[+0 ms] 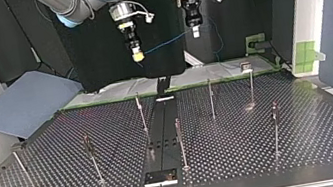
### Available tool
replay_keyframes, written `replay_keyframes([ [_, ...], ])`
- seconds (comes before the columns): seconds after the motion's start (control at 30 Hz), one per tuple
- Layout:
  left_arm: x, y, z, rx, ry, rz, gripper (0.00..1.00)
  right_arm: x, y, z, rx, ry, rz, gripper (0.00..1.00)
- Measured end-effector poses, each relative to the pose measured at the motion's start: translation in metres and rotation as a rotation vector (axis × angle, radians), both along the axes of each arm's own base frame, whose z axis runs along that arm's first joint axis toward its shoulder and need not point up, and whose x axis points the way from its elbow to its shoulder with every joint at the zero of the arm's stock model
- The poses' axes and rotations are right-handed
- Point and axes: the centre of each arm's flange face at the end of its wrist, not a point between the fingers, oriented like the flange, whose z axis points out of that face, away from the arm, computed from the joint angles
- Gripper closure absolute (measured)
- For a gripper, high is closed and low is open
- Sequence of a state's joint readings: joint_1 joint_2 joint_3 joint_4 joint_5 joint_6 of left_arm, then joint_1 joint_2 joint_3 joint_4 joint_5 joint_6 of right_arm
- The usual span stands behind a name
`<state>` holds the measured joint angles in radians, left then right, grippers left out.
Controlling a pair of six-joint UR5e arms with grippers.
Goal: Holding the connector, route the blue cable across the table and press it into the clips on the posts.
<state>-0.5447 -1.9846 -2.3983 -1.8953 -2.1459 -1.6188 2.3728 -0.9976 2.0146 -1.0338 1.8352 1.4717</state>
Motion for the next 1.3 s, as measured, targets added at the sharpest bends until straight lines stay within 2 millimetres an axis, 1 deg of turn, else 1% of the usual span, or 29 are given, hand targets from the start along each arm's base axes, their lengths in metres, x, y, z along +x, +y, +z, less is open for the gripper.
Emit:
replay_keyframes([
  [0.13,-0.01,0.005,0.002,0.038,0.023,-0.011,1.0,0.009,0.005,-0.007,0.012,0.022,0.001,1.0],
  [0.27,-0.018,0.01,0.008,0.077,0.038,-0.015,1.0,0.016,0.013,-0.021,0.039,0.054,0.009,1.0],
  [0.47,-0.022,0.012,0.017,0.096,0.05,-0.016,1.0,0.014,0.019,-0.033,0.083,0.104,0.012,1.0],
  [0.87,-0.021,0.013,0.017,0.102,0.052,-0.011,1.0,0.006,0.027,-0.04,0.153,0.183,0.015,1.0],
  [0.93,-0.017,0.011,0.018,0.109,0.047,-0.005,1.0,0.01,0.029,-0.036,0.154,0.183,0.022,1.0],
  [1.07,-0.006,0.008,0.028,0.101,0.02,0.021,1.0,0.025,0.032,-0.014,0.143,0.159,0.048,1.0],
  [1.3,0.021,0.01,0.062,0.049,-0.032,0.107,1.0,0.045,0.023,0.029,0.135,0.078,0.093,1.0],
])
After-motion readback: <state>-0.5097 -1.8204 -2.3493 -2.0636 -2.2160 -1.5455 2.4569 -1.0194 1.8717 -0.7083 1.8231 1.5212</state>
